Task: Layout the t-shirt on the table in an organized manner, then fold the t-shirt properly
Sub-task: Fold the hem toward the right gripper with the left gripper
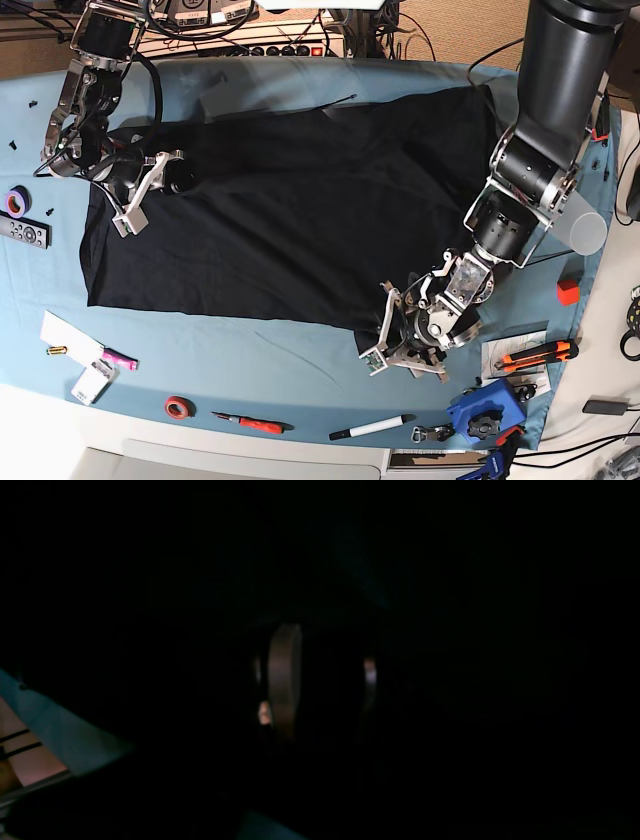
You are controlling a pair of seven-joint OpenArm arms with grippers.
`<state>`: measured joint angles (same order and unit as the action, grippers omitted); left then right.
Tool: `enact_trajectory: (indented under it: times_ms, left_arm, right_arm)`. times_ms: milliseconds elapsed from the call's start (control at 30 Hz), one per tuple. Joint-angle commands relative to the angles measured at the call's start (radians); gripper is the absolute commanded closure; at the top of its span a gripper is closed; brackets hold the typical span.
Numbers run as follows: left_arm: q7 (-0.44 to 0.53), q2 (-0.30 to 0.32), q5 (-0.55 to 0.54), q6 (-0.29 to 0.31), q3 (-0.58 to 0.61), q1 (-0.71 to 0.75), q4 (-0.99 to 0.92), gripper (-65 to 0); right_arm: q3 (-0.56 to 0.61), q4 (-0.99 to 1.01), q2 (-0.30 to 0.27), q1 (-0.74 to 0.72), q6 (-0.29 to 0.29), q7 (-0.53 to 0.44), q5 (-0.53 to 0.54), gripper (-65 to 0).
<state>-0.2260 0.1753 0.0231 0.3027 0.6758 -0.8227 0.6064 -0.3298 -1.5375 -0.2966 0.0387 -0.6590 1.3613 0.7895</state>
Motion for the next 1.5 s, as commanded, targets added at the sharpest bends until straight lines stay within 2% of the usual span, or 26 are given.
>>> enact_trajectory:
  times_ms: [0,67,100,167,333,400,500,600,700,833,1000,1133,1233,1367,1467]
  left_arm:
    - [0.018,-0.001,0.0,-0.022,-0.002,-0.031,0.011,-21.0]
    - [0.017,-0.003,-0.001,-0.053,-0.002,-0.019,0.011,-3.5]
    - [0.017,-0.003,-0.001,-0.078,-0.002,-0.015,0.011,0.0]
    - [0.018,-0.003,0.0,-0.126,-0.002,-0.011,0.012,0.0]
    - [0.015,-0.002,0.0,-0.131,-0.002,-0.012,0.019,0.0]
    - [0.003,0.003,-0.001,-0.154,-0.009,-0.011,0.039,0.0]
    - [-0.059,0.003,-0.001,-0.246,-0.042,-0.011,0.086,0.0]
    - [-0.145,0.003,-0.068,-0.265,-0.104,-0.011,0.153,0.0]
    - [-0.263,0.003,-0.151,-0.23,-0.188,-0.011,0.218,0.0]
    - [-0.445,0.004,-0.252,-0.14,-0.322,0.001,0.294,0.0]
    - [-0.737,0.005,-0.489,0.011,-0.499,0.064,0.446,0.0]
    - [-0.957,0.006,-0.647,0.072,-0.613,0.13,0.594,0.0]
    - [-0.971,0.034,-0.661,0.091,-0.644,0.198,0.683,0.0]
    - [-0.974,0.101,-0.734,0.093,-0.644,0.333,0.784,0.0]
    - [-0.973,0.145,-0.782,0.117,-0.644,0.452,0.868,0.0]
  right_arm:
    - [0.003,-0.006,-0.011,-0.005,0.002,0.019,-0.014,-16.1]
    - [0.003,-0.006,-0.011,-0.005,0.002,0.019,-0.017,-16.1]
    - [0.003,-0.006,-0.011,-0.005,0.002,0.019,-0.017,-16.1]
    - [0.003,-0.006,-0.011,-0.005,0.001,0.019,-0.018,-16.1]
    - [0.003,-0.006,-0.011,-0.006,0.001,0.018,-0.024,-16.1]
    - [0.003,-0.006,-0.011,-0.005,0.001,0.018,-0.024,-16.1]
    - [0.003,-0.006,-0.011,-0.006,0.001,0.015,-0.024,-16.1]
    - [0.003,-0.006,-0.011,-0.006,0.001,0.014,-0.024,-16.1]
    - [0.003,-0.006,-0.011,-0.006,0.001,0.013,-0.024,-16.1]
    - [0.003,-0.006,-0.011,-0.006,0.001,0.009,-0.024,-16.1]
    - [0.003,-0.006,-0.011,-0.006,0.001,-0.011,-0.025,-16.1]
    - [0.003,-0.006,-0.011,-0.006,0.001,-0.031,-0.036,-16.1]
    - [0.002,-0.006,-0.011,-0.008,0.001,-0.037,-0.061,-16.1]
    - [0.002,-0.006,-0.011,-0.008,0.001,-0.039,-0.069,-16.1]
    - [0.002,-0.006,-0.011,-0.008,0.001,-0.047,-0.069,-16.1]
